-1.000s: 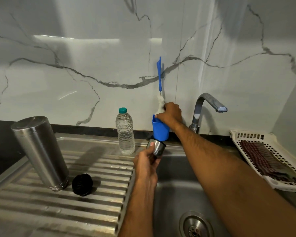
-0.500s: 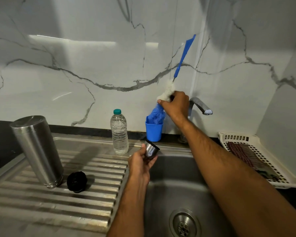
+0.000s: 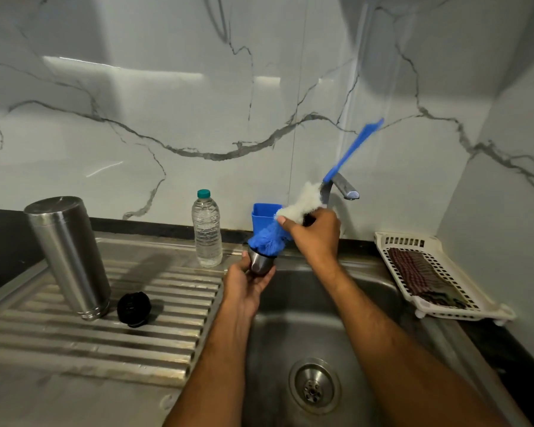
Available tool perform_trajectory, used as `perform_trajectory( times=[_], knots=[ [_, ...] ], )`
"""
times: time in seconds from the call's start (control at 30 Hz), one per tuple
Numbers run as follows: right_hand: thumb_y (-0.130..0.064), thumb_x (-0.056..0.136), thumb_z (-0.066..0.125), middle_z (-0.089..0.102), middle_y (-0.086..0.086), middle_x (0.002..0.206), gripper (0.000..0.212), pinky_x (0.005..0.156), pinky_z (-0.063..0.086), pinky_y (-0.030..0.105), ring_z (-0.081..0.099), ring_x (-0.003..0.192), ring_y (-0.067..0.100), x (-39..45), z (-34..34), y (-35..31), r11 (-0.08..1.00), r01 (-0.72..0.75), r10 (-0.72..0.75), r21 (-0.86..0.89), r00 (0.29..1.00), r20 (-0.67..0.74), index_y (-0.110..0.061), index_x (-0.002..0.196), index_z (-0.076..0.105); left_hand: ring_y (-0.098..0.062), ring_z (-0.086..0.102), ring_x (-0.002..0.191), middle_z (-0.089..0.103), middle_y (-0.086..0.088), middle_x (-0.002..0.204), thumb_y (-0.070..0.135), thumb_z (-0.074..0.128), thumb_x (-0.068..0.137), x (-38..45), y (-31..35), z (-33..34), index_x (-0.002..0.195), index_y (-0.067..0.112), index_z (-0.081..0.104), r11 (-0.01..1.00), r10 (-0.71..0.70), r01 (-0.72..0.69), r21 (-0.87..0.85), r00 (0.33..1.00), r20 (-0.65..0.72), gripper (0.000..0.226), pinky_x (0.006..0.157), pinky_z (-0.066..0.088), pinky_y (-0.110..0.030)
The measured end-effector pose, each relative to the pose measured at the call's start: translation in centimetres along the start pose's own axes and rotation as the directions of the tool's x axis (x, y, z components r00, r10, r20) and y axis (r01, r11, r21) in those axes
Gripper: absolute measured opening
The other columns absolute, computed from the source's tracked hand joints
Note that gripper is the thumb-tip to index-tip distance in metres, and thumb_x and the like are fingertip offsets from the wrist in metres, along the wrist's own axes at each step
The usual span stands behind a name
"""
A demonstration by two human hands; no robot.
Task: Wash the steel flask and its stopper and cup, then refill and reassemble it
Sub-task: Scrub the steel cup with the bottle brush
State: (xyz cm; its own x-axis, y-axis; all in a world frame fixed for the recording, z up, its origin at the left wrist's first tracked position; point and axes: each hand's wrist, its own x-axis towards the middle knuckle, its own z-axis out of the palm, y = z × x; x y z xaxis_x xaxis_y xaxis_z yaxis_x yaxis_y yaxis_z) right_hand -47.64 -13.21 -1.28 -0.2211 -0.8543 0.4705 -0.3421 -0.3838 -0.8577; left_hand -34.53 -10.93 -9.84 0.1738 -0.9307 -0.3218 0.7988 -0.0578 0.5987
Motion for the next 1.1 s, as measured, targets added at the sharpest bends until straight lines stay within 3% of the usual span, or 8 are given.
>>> perform_trajectory(
  times=[0.13, 0.27, 0.37, 0.47, 0.63, 0.73, 0.97, 1.1],
  knots=[
    [-0.019, 0.070, 0.093, 0.073, -0.007, 0.088, 0.040, 0.067, 0.056, 0.011, 0.071, 0.080, 0.002, -1.6, -0.8, 1.6, 0.987, -0.091, 0.094, 0.129, 0.996, -0.013, -0.009, 0.104, 0.076, -0.037, 0.067, 0.114, 0.069, -0.024, 0.122, 0.023, 0.051, 0.105, -0.4, 0.1, -0.1, 0.133, 0.001, 0.057, 1.000, 0.009, -0.009, 0.029, 1.000, 0.019, 0.037, 0.082, 0.059, -0.045],
    [-0.018, 0.072, 0.091, 0.077, -0.003, 0.094, 0.040, 0.075, 0.062, 0.025, 0.074, 0.085, 0.006, -2.5, -1.5, 2.5, 0.964, -0.200, 0.176, 0.176, 0.974, 0.144, -0.010, 0.107, 0.075, -0.036, 0.067, 0.115, 0.070, -0.023, 0.121, 0.014, 0.050, 0.103, -0.3, -0.5, 0.1, 0.134, 0.002, 0.056, 0.995, 0.003, -0.009, 0.101, 0.998, 0.059, 0.034, 0.089, 0.058, -0.045],
    [-0.020, 0.080, 0.085, 0.074, -0.002, 0.076, 0.035, 0.055, 0.054, 0.020, 0.066, 0.061, 0.005, -3.1, -2.6, 3.1, 0.930, -0.285, 0.228, 0.230, 0.942, 0.247, -0.006, 0.110, 0.072, -0.038, 0.067, 0.115, 0.069, -0.026, 0.121, 0.014, 0.053, 0.102, -0.7, -0.5, 0.2, 0.130, 0.002, 0.059, 0.997, -0.015, 0.011, 0.078, 0.998, 0.059, 0.031, 0.089, 0.058, -0.044],
    [-0.013, 0.092, 0.073, 0.064, 0.008, 0.063, 0.027, 0.046, 0.048, 0.025, 0.059, 0.051, 0.018, -3.8, -4.0, 3.6, 0.864, -0.432, 0.279, 0.259, 0.838, 0.469, -0.001, 0.115, 0.067, -0.038, 0.066, 0.113, 0.067, -0.027, 0.118, 0.009, 0.055, 0.101, -0.6, 0.1, -0.3, 0.119, 0.004, 0.063, 1.000, -0.022, 0.023, -0.009, 0.999, 0.032, 0.020, 0.085, 0.058, -0.042],
    [-0.002, 0.102, 0.041, 0.064, 0.038, 0.117, 0.037, 0.090, 0.058, 0.049, 0.067, 0.104, 0.048, -4.4, -4.9, 4.4, 0.630, -0.674, 0.157, 0.386, 0.598, 0.786, 0.007, 0.137, 0.052, -0.032, 0.064, 0.111, 0.067, -0.023, 0.126, 0.028, 0.061, 0.098, 0.2, 0.0, -0.7, 0.127, 0.002, 0.063, 0.999, -0.050, 0.049, -0.018, 0.999, -0.013, 0.039, 0.092, 0.055, -0.044],
    [-0.016, 0.097, 0.048, 0.059, 0.042, 0.123, 0.043, 0.090, 0.057, 0.051, 0.062, 0.103, 0.051, -4.5, -4.6, 4.7, 0.619, -0.711, 0.108, 0.333, 0.497, 0.861, 0.000, 0.136, 0.059, -0.033, 0.066, 0.101, 0.068, -0.021, 0.120, 0.042, 0.064, 0.095, 0.5, 0.1, -0.6, 0.128, 0.002, 0.064, 0.997, -0.079, 0.080, 0.014, 0.997, -0.023, 0.052, 0.085, 0.057, -0.044],
    [0.000, 0.091, 0.070, 0.068, 0.025, 0.114, 0.030, 0.059, 0.062, 0.039, 0.070, 0.070, 0.038, -5.2, -4.0, 5.0, 0.875, -0.432, 0.124, 0.216, 0.633, 0.765, -0.012, 0.119, 0.069, -0.039, 0.066, 0.114, 0.067, -0.024, 0.121, 0.045, 0.075, 0.084, 0.9, 1.0, -0.7, 0.123, 0.004, 0.062, 0.999, -0.025, 0.027, -0.038, 0.999, 0.041, 0.058, 0.092, 0.058, -0.051],
    [-0.013, 0.087, 0.079, 0.067, 0.015, 0.117, 0.051, 0.048, 0.055, 0.033, 0.070, 0.068, 0.030, -5.3, -3.9, 5.3, 0.953, -0.281, 0.114, 0.112, 0.677, 0.727, -0.027, 0.129, 0.053, -0.035, 0.068, 0.109, 0.071, -0.023, 0.115, 0.033, 0.073, 0.091, 0.2, 1.3, -0.4, 0.113, 0.001, 0.066, 1.000, -0.006, 0.007, -0.011, 0.998, 0.067, 0.040, 0.089, 0.059, -0.048]
  ],
)
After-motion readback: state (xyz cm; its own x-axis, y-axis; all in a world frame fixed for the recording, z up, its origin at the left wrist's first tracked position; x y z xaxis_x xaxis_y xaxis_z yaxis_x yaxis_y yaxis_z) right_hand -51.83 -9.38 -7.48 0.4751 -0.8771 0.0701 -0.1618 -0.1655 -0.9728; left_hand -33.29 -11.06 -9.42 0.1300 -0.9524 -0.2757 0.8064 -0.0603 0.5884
